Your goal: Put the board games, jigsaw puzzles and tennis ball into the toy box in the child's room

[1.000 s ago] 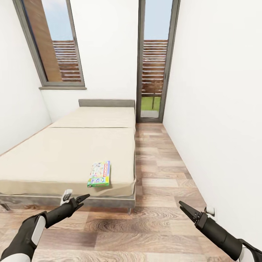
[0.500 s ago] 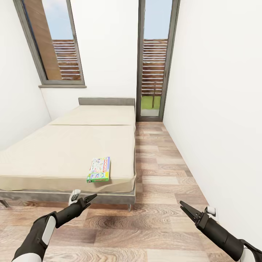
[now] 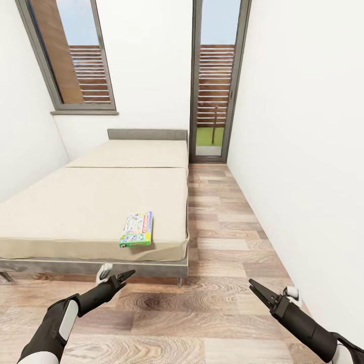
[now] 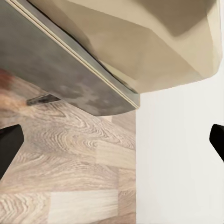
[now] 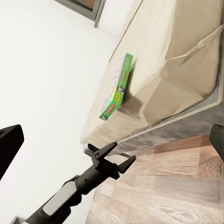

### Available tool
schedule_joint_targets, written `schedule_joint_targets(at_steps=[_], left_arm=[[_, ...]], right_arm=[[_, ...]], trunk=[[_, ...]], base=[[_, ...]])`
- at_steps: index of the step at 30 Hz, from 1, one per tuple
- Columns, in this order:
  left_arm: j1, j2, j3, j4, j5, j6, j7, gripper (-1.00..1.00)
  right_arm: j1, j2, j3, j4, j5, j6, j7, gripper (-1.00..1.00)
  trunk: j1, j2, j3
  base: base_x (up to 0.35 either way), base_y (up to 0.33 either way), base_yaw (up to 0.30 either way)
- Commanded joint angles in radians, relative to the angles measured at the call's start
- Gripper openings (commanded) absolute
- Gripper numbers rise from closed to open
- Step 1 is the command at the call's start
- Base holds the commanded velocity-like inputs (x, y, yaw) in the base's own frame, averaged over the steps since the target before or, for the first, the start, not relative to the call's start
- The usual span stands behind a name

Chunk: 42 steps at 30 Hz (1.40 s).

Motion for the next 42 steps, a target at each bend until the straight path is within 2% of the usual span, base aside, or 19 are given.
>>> schedule_joint_targets(at_steps=[1,28,36,39,42], left_arm=[[-0.001,0.0,0.002,0.0,0.003,0.006,-0.002,1.0],[-0.001,0.002,0.004,-0.001,0.004,0.005,-0.016,1.0],[-0.001,0.001,0.015,-0.004,0.006,0.0,-0.018,1.0],[-0.001,0.0,0.024,-0.005,0.02,0.003,-0.027,1.0],[-0.001,0.0,0.033,-0.006,0.059,0.005,-0.04,1.0]], right_arm=[[-0.001,0.001,-0.002,0.0,0.0,0.004,0.002,1.0],[-0.004,-0.003,-0.002,0.008,0.002,0.01,0.001,1.0],[-0.004,-0.005,-0.003,0.012,0.002,0.012,0.002,1.0],[-0.005,-0.006,-0.005,0.013,0.0,0.013,0.004,1.0],[-0.005,-0.006,-0.006,0.013,-0.001,0.014,0.005,1.0]], trunk=[[0.0,0.0,-0.001],[0.0,0.0,-0.001],[0.0,0.0,-0.001],[0.0,0.0,-0.001],[0.0,0.0,-0.001]], base=[[0.0,0.0,0.0],[0.0,0.0,0.0],[0.0,0.0,0.0],[0.0,0.0,0.0],[0.0,0.0,0.0]])
